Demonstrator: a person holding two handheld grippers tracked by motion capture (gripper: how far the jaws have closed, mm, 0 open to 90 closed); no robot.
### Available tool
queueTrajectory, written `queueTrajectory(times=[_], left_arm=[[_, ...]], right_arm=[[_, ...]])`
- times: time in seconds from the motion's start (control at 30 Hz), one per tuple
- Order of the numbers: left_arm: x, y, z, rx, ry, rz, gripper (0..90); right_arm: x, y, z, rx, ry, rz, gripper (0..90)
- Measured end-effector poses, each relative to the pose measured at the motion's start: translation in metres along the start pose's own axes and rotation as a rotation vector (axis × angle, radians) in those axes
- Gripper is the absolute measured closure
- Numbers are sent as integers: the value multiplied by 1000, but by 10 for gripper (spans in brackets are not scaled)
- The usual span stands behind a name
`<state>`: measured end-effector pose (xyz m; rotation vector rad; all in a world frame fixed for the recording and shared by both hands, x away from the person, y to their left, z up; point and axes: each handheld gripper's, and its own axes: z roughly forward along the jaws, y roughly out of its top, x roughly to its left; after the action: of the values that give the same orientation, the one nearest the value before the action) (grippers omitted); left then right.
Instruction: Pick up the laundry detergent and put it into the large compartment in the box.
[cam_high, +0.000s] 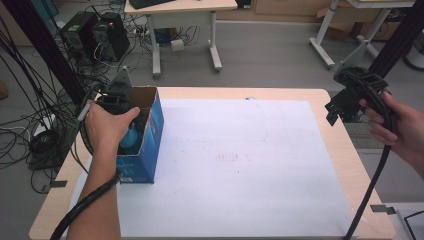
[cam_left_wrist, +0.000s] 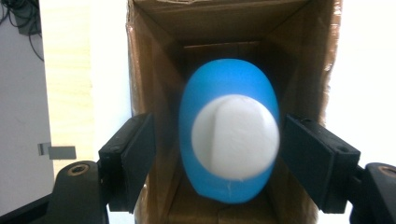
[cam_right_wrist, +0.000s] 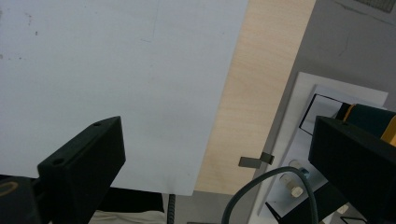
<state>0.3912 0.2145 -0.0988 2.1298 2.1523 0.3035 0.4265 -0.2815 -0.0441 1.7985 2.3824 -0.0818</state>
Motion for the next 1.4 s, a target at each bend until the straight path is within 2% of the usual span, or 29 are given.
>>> queueTrajectory(times=[0.2, 0.43, 0.6, 0.9, 1.4], left_arm=[[-4, -5, -15, -16, 0, 17, 232], [-10, -12, -33, -51, -11, 21, 145], [-24, -17, -45, -73, -11, 42, 119], [-55, -20, -57, -86, -24, 122, 99], [-100, -17, -64, -93, -64, 225, 92]], right_arm=[[1, -1, -1, -2, 1, -3, 34], [1, -4, -2, -8, 6, -6, 34], [1, -6, -4, -14, 4, -8, 34], [3, -12, -7, -25, 7, -17, 34], [-5, -15, -7, -23, 21, 1, 34]])
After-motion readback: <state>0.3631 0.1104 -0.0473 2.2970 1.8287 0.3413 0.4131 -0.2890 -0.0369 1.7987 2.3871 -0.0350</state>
